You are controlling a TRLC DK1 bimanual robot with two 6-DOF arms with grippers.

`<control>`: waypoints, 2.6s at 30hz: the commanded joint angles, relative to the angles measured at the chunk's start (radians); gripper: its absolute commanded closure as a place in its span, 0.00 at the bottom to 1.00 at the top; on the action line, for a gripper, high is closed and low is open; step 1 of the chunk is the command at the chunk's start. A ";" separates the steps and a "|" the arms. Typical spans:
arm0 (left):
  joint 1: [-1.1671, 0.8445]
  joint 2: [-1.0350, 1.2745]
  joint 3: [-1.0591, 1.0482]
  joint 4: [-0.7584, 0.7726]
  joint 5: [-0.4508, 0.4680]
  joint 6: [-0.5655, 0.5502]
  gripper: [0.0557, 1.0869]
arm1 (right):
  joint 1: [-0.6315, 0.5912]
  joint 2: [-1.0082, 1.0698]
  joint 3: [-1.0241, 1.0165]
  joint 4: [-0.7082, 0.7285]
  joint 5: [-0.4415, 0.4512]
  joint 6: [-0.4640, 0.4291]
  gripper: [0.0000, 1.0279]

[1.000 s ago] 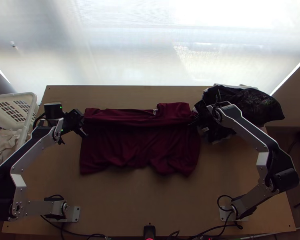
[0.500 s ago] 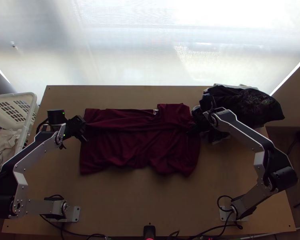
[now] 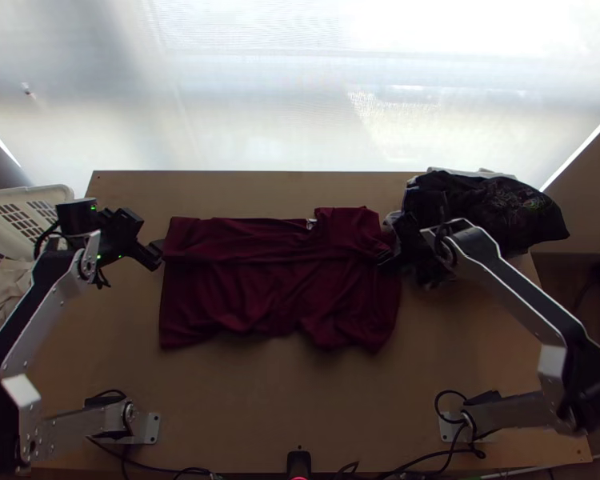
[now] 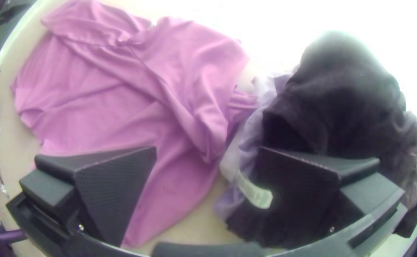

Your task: Fold the t-shirt

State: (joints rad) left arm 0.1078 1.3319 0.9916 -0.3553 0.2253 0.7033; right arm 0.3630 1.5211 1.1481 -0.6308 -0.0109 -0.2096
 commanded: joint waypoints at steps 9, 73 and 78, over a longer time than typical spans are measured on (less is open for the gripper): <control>-0.427 -0.651 -0.320 -0.519 -0.011 0.122 0.05 | 0.261 -0.424 -0.321 -0.165 0.000 -0.001 0.05; -0.163 -0.682 -0.623 -0.145 -0.034 0.536 0.96 | 0.588 -0.437 -0.538 0.072 0.143 -0.103 0.97; -0.074 -0.683 -0.539 -0.287 0.020 0.561 0.96 | 0.562 -0.481 -0.490 -0.043 0.065 -0.094 0.97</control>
State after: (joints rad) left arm -0.1051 0.6540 0.3672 -0.5045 0.1741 1.2106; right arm 0.9504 1.1030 0.5987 -0.5415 0.1448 -0.3199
